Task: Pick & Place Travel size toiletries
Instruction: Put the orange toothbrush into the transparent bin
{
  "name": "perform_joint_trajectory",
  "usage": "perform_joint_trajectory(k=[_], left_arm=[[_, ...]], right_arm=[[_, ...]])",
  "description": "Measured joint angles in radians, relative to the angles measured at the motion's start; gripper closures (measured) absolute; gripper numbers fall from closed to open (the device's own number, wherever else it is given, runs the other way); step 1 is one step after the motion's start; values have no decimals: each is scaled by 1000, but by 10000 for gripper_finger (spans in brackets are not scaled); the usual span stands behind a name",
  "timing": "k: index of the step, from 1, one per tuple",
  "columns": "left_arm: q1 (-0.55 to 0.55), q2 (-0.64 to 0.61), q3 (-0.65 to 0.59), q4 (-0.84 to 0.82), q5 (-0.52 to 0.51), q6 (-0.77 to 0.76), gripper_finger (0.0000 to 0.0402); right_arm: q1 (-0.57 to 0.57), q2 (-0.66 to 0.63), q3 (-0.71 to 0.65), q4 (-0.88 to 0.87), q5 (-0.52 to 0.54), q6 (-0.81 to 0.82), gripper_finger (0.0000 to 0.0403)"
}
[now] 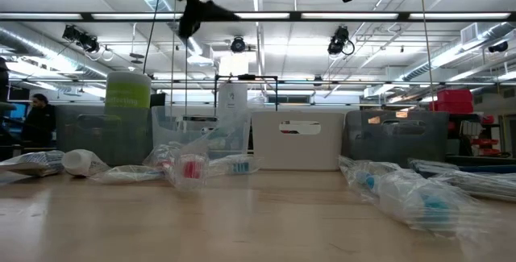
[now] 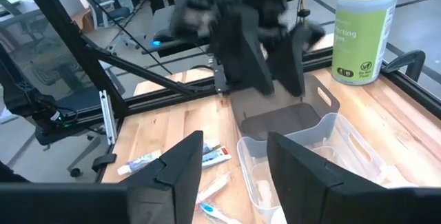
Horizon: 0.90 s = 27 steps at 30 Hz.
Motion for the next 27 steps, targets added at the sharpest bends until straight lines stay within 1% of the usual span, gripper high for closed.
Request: perform_joint_trajectory(k=[8,11,17,20,22,27], left_arm=[[-51,-85,12,-3,-82,106,290],[-67,-106,12,2,-86,144,317],[-116,-141,12,21,-80,248,368],[-131,-159,12,41,-77,282,391],[-139,-171,12,48,-78,300,396],[-158,-198,12,48,-83,313,388]], right_arm=[[0,0,0,0,2,-106,293],[0,0,0,0,2,-141,313],[11,-2,0,3,2,-155,351],[18,-4,0,32,2,-174,367],[22,-4,0,45,2,-174,376],[52,-4,0,55,4,-208,397]])
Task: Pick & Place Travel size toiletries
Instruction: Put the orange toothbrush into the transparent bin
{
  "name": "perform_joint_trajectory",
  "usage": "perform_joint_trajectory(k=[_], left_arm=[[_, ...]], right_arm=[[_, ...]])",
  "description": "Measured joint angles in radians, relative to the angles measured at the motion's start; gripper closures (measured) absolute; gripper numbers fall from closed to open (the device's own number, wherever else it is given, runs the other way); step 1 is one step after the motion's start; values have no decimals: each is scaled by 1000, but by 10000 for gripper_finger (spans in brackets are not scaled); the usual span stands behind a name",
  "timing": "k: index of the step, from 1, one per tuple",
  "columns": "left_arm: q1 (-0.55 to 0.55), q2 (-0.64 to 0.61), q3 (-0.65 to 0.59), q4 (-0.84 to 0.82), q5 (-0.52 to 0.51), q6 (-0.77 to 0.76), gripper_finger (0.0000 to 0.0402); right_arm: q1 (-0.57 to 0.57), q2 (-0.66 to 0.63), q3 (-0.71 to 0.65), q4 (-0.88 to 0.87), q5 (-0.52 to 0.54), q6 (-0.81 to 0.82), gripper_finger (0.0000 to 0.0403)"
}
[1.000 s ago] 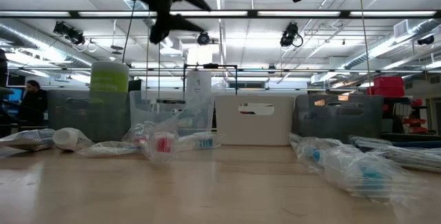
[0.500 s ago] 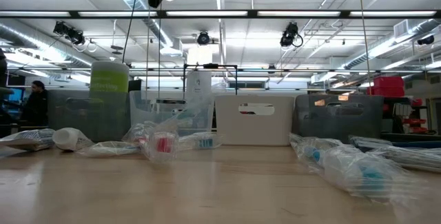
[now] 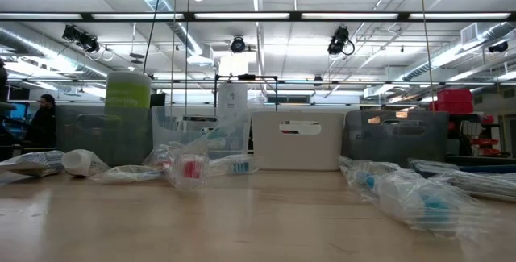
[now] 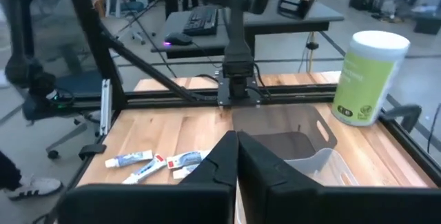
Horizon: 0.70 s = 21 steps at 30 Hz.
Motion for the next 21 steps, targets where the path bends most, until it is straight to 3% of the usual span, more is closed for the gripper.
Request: perform_joint_trajectory(k=[9,21], left_arm=[[-77,-1,0,39,-42,73,392],[-119,2,0,37,-53,103,392]], right_arm=[[109,0,0,-12,80,-69,400],[234,0,0,-299,105,5,400]])
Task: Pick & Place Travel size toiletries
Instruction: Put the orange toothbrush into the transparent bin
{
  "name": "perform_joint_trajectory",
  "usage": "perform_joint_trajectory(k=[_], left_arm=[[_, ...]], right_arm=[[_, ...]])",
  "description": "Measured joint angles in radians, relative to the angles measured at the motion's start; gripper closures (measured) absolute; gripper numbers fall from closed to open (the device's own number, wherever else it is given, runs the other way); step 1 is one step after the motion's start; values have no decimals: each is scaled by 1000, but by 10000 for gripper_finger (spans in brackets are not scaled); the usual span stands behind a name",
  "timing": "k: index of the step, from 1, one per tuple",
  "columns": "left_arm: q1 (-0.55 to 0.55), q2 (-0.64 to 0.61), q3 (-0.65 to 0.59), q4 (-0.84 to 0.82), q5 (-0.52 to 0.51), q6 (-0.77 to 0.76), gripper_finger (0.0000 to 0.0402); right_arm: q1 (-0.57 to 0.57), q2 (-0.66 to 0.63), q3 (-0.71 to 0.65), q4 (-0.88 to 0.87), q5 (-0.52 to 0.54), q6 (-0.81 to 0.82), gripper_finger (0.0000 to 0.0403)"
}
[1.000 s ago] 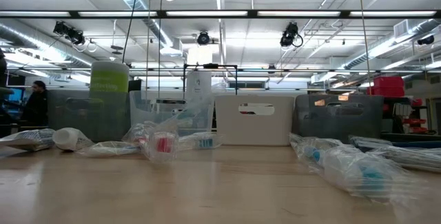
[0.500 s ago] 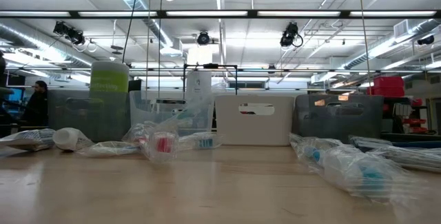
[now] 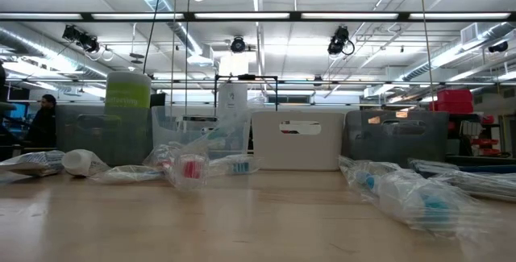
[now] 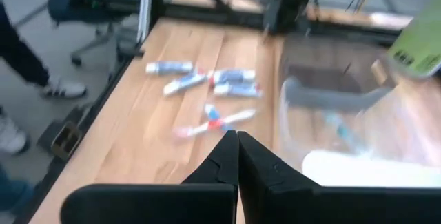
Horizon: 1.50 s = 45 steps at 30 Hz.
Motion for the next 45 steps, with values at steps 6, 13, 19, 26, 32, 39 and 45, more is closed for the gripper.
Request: perform_joint_trajectory(k=[6,13,19,26,32,39,45], left_arm=[[0,0,0,-1,58,39,395],[-21,0,0,-47,79,37,389],[-42,2,0,-103,80,31,396],[-65,64,2,-94,82,40,391],[-89,157,-2,-157,119,-3,394],[-119,273,-2,-164,125,-39,394],[-130,369,-2,-129,173,-38,390]], right_arm=[[17,0,0,-24,-1,10,400],[17,6,0,-23,-1,8,400],[17,6,0,-24,-1,16,400],[17,6,0,-28,-3,51,399],[17,6,0,-40,-12,68,397],[17,6,0,-40,-30,61,396],[17,6,0,-44,-29,61,396]])
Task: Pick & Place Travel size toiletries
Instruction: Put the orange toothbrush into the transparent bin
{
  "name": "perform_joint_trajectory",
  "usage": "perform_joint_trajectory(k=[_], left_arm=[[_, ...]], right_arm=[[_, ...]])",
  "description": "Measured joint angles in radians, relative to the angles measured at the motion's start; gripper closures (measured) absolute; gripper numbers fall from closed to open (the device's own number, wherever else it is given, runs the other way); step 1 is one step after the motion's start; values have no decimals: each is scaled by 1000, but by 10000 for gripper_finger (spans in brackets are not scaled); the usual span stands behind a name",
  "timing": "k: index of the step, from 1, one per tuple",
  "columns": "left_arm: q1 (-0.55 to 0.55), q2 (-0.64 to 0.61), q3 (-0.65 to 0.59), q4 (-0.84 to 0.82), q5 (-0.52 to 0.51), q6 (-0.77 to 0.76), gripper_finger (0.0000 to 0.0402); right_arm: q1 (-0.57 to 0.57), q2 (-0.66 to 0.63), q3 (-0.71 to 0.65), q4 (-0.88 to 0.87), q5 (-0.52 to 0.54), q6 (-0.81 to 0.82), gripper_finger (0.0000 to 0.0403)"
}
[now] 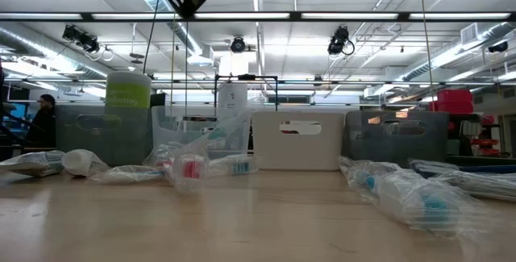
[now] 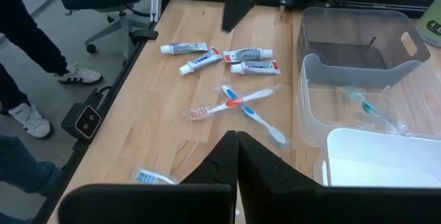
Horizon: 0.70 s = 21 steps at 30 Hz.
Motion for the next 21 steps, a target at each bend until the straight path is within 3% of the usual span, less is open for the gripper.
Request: perform_joint_trajectory(k=[3,7,14,21], left_arm=[[0,39,0,57,53,0,372],[0,54,22,69,50,38,356],[1,58,169,-183,-16,189,345],[2,58,199,-267,-41,249,318]], right_arm=[[0,0,0,-2,0,0,395],[0,0,0,-2,0,0,396],[0,0,0,-2,0,0,395],[0,0,0,-3,0,0,395]])
